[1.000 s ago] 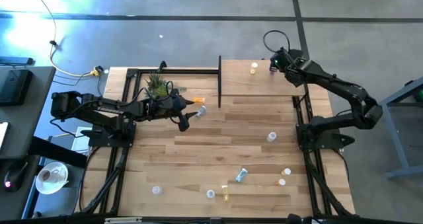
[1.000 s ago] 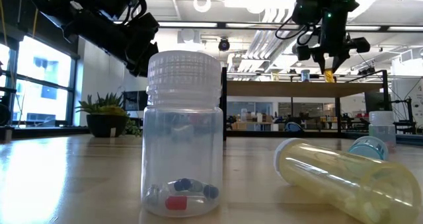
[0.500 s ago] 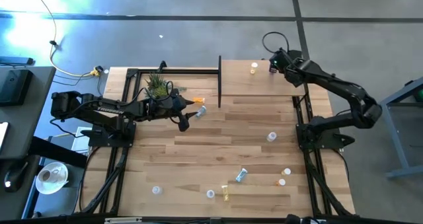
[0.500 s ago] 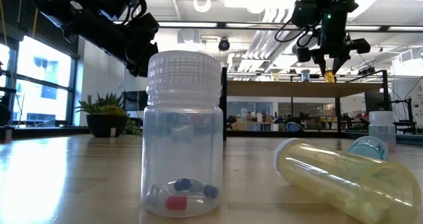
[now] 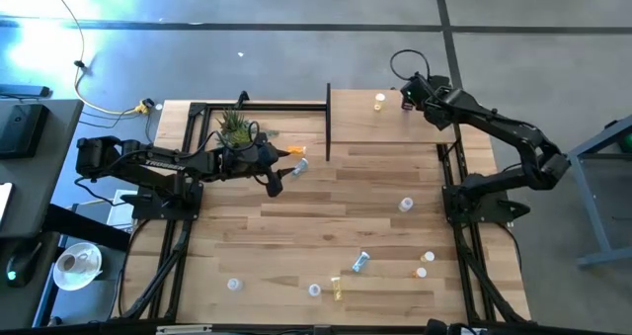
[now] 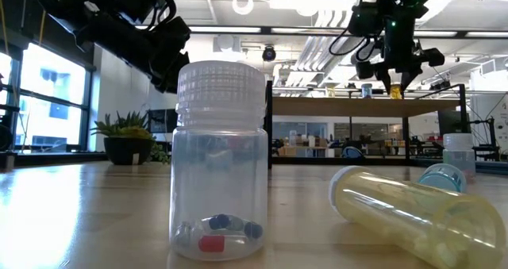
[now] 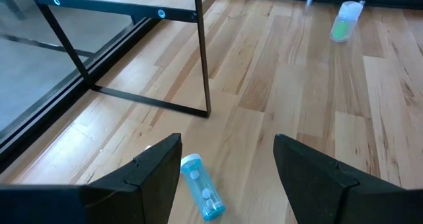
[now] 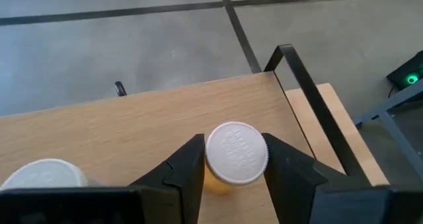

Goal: Pick and place medicine bottles onto shelf by color
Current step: Put the middle orange pill bottle on the shelf

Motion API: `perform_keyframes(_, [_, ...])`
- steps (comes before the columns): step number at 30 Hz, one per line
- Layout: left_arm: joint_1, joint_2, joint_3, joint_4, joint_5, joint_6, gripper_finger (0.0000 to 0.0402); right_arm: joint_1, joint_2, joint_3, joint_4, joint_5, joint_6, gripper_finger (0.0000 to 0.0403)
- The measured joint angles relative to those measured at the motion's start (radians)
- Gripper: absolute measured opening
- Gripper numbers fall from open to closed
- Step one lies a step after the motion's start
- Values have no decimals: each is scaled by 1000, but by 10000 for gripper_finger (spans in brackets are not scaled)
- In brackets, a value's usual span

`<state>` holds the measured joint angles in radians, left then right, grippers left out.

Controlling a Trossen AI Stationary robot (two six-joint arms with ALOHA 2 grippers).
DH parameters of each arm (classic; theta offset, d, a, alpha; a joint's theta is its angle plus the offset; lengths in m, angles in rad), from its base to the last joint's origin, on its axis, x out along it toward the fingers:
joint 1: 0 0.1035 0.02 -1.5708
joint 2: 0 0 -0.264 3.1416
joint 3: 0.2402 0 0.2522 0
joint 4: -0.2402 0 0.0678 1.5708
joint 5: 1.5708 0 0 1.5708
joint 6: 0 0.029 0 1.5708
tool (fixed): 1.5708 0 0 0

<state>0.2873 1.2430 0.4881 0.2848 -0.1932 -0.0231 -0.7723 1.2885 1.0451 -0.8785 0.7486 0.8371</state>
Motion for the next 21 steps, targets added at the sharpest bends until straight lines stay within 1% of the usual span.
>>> perform_keyframes(5, [0,0,0,0,0,0,229,0,0,0,0,3,-6,146])
perform_keyframes(10, [0,0,0,0,0,0,229,0,0,0,0,25,-8,147])
perform_keyframes(21, [0,0,0,1,0,0,229,0,-1,0,3,28,-36,147])
